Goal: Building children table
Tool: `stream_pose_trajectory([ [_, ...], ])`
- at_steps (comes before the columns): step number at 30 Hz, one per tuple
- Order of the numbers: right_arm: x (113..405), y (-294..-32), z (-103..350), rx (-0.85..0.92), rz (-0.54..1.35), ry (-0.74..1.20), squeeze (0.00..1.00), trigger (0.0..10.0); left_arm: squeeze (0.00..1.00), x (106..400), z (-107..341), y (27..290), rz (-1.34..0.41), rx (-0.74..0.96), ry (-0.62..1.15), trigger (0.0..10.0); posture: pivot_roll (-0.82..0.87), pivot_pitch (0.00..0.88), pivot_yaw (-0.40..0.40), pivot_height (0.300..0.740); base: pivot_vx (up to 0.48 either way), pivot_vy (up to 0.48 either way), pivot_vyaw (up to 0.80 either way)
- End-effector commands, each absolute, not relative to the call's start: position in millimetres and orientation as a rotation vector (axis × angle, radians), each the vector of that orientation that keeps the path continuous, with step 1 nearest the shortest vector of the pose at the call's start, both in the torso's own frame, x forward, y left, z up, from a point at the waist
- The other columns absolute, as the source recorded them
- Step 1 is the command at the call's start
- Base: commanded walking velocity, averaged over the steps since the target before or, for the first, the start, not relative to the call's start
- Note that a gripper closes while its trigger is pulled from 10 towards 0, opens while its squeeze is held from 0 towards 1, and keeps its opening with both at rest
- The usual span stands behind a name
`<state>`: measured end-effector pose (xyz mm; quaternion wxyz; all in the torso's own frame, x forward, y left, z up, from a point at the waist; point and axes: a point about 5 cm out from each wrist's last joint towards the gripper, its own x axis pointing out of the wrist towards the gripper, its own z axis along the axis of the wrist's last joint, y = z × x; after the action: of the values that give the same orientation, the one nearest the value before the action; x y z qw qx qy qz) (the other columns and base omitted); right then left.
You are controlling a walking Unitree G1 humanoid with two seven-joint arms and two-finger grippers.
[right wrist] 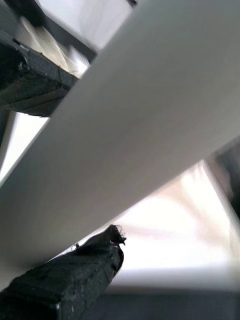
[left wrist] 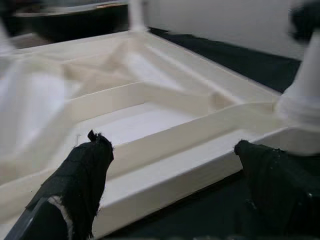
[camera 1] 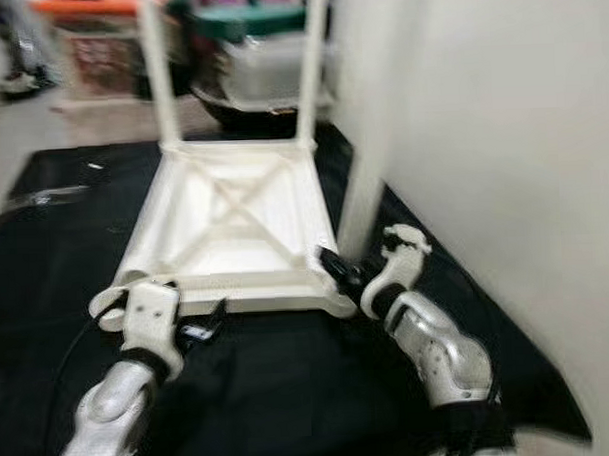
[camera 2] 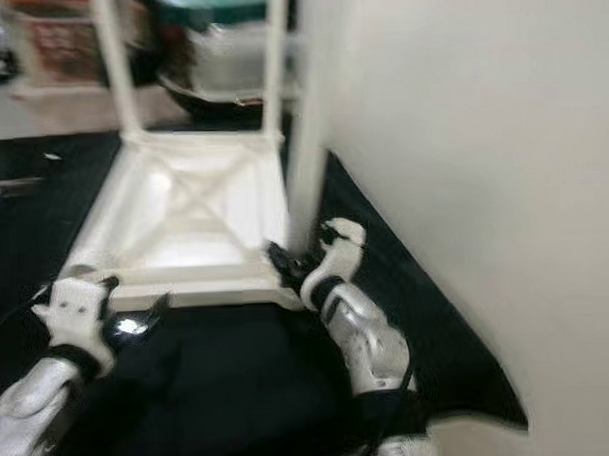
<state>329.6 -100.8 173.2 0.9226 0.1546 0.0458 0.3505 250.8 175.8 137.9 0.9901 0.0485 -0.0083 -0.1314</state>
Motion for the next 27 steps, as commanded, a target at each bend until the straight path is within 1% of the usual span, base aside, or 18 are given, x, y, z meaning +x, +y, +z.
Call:
stream_pose_trajectory([
  [1,326.2,-90.7,198.9,0.314,0.944,0.019,0.00,10.0,0.00,248.1,130.6,181.6,-0.246,0.085,0.019,10.0,0.09,0.000,-0.066,0.740,0.000,0.000,0.00],
  [6,315.2,-84.9,216.9,0.189,1.299,-0.025,0.00,10.0,0.00,247.9,130.4,182.2,-0.240,0.087,0.016,10.0,0.11,0.000,-0.084,0.740,0.000,0.000,0.00],
  [9,309.6,-79.7,214.1,0.164,1.365,-0.021,0.00,10.0,0.00,247.8,130.4,182.1,-0.238,0.087,0.015,10.0,0.11,0.000,-0.084,0.740,0.000,0.000,0.00],
  [10,304.4,-74.0,209.7,0.152,1.409,-0.010,0.00,0.1,0.00,247.7,130.5,182.2,-0.236,0.088,0.014,10.0,0.11,0.000,-0.084,0.740,0.000,0.000,0.00],
  [11,306.7,-66.7,202.8,0.196,1.342,-0.003,0.00,0.0,0.00,247.2,130.4,182.6,-0.233,0.089,0.014,10.0,0.11,0.000,-0.084,0.740,0.000,0.000,0.00],
  [14,309.3,-62.2,198.0,0.229,1.284,0.004,0.00,0.0,0.00,246.9,130.3,182.9,-0.231,0.089,0.015,10.0,0.11,0.000,-0.084,0.740,0.000,0.000,0.00],
  [15,322.5,-61.3,187.7,0.228,1.075,0.028,0.00,0.0,0.00,245.9,130.2,183.3,-0.229,0.089,0.015,10.0,0.12,0.000,-0.089,0.740,0.000,0.000,0.00],
  [16,322.5,-61.3,187.7,0.228,1.075,0.028,0.00,0.0,0.00,245.9,130.2,183.3,-0.229,0.089,0.015,10.0,0.12,0.000,-0.089,0.740,0.000,0.000,0.00],
  [17,347.9,-78.4,170.4,0.218,0.645,0.117,0.00,0.0,0.00,245.0,130.1,183.8,-0.229,0.089,0.016,10.0,0.11,0.000,-0.084,0.740,0.000,0.000,0.00],
  [18,358.1,-114.4,148.6,0.195,0.205,0.204,0.00,0.0,0.00,244.3,130.1,183.8,-0.230,0.088,0.017,10.0,0.10,0.000,-0.078,0.740,0.000,0.000,0.00],
  [19,358.1,-114.4,148.6,0.195,0.205,0.204,0.00,0.0,0.00,244.3,130.1,183.8,-0.230,0.088,0.017,10.0,0.10,0.000,-0.078,0.740,0.000,0.000,0.00],
  [20,351.6,-146.3,130.7,0.140,-0.109,0.243,0.00,0.0,0.00,244.3,130.1,183.0,-0.235,0.087,0.018,10.0,0.10,0.000,-0.073,0.740,0.000,0.000,0.00],
  [22,338.1,-155.8,115.0,0.125,-0.198,0.322,0.00,0.0,0.00,244.8,129.7,181.9,-0.244,0.086,0.019,10.0,0.09,0.000,-0.062,0.740,0.000,0.000,0.00],
  [23,328.5,-156.6,107.3,0.123,-0.193,0.366,0.00,10.0,0.00,245.2,129.6,180.9,-0.251,0.085,0.020,10.0,0.08,0.000,-0.059,0.740,0.000,0.000,0.00],
  [24,325.3,-129.9,121.0,0.124,0.023,0.302,0.00,10.0,0.00,245.6,129.6,179.9,-0.258,0.083,0.022,10.0,0.08,0.000,-0.058,0.740,0.000,0.000,0.00],
  [25,325.3,-129.9,121.0,0.124,0.023,0.302,0.00,10.0,0.00,245.6,129.6,179.9,-0.258,0.083,0.022,10.0,0.08,0.000,-0.058,0.740,0.000,0.000,0.00],
  [26,321.9,-109.8,132.1,0.126,0.194,0.251,0.00,10.0,0.00,245.7,129.6,179.4,-0.262,0.082,0.022,10.0,0.08,0.000,-0.058,0.740,0.000,0.000,0.00],
  [27,308.2,-77.7,178.6,0.256,0.574,0.013,0.00,10.0,0.00,246.0,129.7,179.1,-0.266,0.081,0.023,10.0,0.06,0.000,-0.044,0.740,0.000,0.000,0.00],
])
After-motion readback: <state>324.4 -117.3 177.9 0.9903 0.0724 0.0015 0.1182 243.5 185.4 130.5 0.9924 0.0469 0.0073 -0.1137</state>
